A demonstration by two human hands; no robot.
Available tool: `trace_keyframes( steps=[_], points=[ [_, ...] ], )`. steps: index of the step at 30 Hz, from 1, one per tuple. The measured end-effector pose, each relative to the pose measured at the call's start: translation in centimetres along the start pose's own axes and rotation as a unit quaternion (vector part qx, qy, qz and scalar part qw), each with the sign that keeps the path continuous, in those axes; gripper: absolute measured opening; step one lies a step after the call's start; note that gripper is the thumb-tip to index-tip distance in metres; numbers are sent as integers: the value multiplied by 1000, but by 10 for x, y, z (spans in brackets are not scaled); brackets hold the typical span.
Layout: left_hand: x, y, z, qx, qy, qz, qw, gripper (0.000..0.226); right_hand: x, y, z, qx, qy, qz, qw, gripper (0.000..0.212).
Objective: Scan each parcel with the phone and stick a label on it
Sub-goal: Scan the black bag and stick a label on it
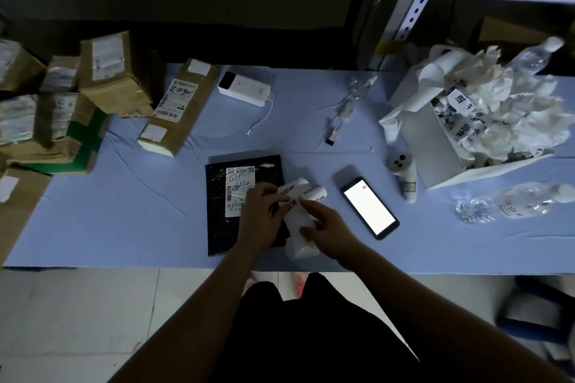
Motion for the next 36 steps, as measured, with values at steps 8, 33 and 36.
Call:
trace_keyframes(
  steps=[8,33,36],
  points=[
    [4,13,13,109,41,-65,991,37,7,-2,7,-109,18,26,994,50],
    [0,-14,-5,134,-41,-15,990,15,1,-13,9,-112,22,44,993,41],
    [-1,-31,-10,111,-67,60,990,17,-1,-36,17,-70,48,121,989,47]
  ],
)
Point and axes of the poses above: each hand's wrist, its own x-axis away from the middle knuckle, its own y-axis out of the palm, z = x × y, the point moved 9 cm from there along -x, towards the middle knuckle, and after that the axes turned 14 degrees about y, right-handed, at the moved point
